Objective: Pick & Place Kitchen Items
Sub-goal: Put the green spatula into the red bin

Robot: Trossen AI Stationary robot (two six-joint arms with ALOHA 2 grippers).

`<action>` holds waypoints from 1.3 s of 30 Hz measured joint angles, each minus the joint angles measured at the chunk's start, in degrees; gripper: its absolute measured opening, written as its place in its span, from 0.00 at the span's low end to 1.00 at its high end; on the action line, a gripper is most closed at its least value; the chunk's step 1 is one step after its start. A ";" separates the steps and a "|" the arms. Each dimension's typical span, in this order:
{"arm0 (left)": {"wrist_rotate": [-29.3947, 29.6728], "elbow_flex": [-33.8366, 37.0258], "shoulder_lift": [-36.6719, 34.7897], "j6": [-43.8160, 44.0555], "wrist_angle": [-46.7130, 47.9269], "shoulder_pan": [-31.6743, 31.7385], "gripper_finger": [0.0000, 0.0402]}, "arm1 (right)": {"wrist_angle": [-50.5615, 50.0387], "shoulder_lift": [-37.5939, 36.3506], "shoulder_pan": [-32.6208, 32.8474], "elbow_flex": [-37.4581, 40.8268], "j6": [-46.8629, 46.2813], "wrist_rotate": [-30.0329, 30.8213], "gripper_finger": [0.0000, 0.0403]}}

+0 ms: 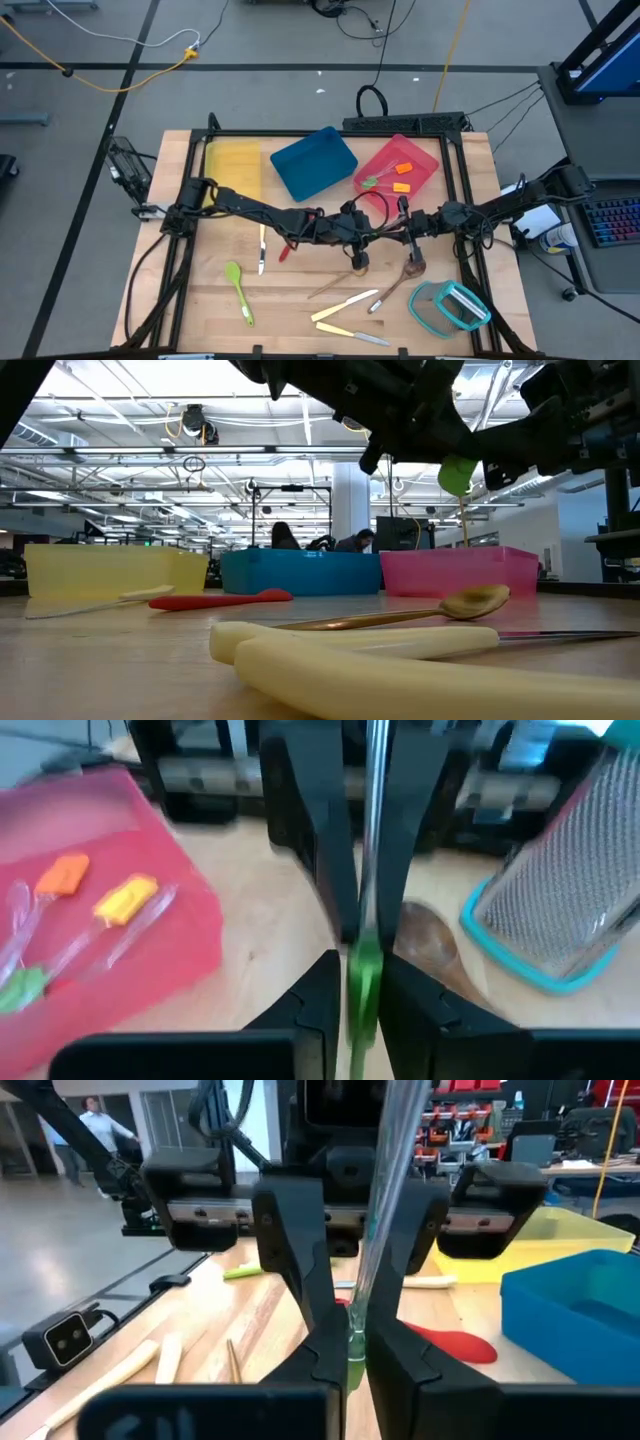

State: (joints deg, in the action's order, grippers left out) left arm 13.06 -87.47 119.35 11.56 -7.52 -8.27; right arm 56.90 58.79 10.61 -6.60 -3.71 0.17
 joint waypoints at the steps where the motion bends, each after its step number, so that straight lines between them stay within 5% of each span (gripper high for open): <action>1: 0.04 -0.05 -0.04 -0.16 -0.03 0.00 0.16 | 0.31 -0.01 0.00 0.27 -0.04 0.06 0.04; 12: 0.91 -0.07 -0.19 -3.66 2.12 0.11 0.16 | 2.00 -0.14 0.02 3.31 -0.12 2.70 0.04; 21: 1.27 -0.12 -14.15 -1.10 24.12 0.06 0.17 | -1.20 -0.14 0.02 3.47 3.54 2.84 0.05; 32: 16.32 -0.12 -30.73 -0.85 45.55 -1.77 0.17 | 1.14 -0.28 -1.47 2.06 2.52 18.14 0.05; 39: 21.12 -0.05 -31.71 3.88 57.96 -1.76 0.17 | -16.63 -0.23 -9.58 -8.17 -2.80 19.26 0.04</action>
State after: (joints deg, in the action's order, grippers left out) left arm 34.19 -87.53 87.64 15.44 50.44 -10.03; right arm 40.27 58.56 1.04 -14.77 -6.51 19.43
